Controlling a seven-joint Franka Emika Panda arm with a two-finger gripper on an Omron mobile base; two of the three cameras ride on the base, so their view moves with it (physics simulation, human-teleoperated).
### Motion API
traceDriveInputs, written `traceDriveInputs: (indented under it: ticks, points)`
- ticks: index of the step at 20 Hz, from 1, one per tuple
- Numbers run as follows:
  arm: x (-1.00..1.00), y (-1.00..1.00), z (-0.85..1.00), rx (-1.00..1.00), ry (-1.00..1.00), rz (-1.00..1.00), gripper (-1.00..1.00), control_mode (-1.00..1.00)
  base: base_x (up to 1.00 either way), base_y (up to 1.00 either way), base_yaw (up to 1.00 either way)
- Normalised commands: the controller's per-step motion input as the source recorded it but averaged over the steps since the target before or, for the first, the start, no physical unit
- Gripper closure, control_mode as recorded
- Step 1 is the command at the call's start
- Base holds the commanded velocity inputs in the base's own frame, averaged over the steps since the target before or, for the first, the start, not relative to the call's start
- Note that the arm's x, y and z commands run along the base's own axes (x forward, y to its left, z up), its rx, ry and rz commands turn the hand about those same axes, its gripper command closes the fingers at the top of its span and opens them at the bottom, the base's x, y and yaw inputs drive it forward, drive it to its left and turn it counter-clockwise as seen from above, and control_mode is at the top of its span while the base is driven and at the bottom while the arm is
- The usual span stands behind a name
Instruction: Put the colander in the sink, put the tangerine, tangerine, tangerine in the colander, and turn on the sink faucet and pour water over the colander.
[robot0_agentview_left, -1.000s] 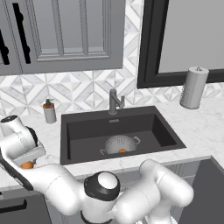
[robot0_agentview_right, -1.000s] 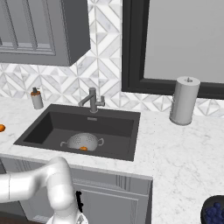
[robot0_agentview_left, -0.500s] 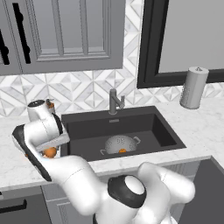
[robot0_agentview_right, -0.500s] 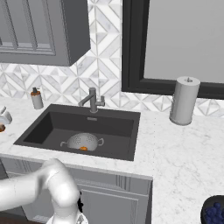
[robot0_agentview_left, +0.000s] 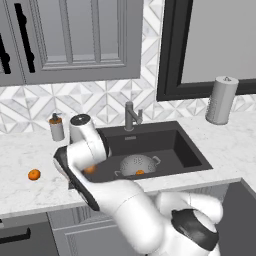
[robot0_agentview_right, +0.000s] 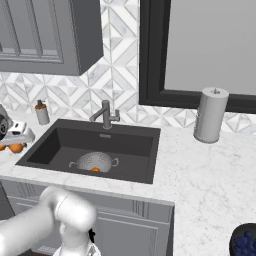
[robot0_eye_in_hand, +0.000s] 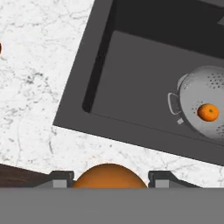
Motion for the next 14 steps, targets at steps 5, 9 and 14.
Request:
traceDriveInputs:
  ticks: [5, 9, 14]
  points:
    - [0.0, -1.0, 0.33, 0.0, 0.01, -0.03, 1.0, -1.0, 0.0, 0.0, 0.0]
    - [0.0, -1.0, 0.39, 0.0, 0.02, -0.05, 1.0, -1.0, 0.0, 0.0, 0.0]
    - [-0.07, -1.0, 0.17, 0.0, 0.01, -0.03, 1.0, -1.0, 0.0, 0.0, 0.0]
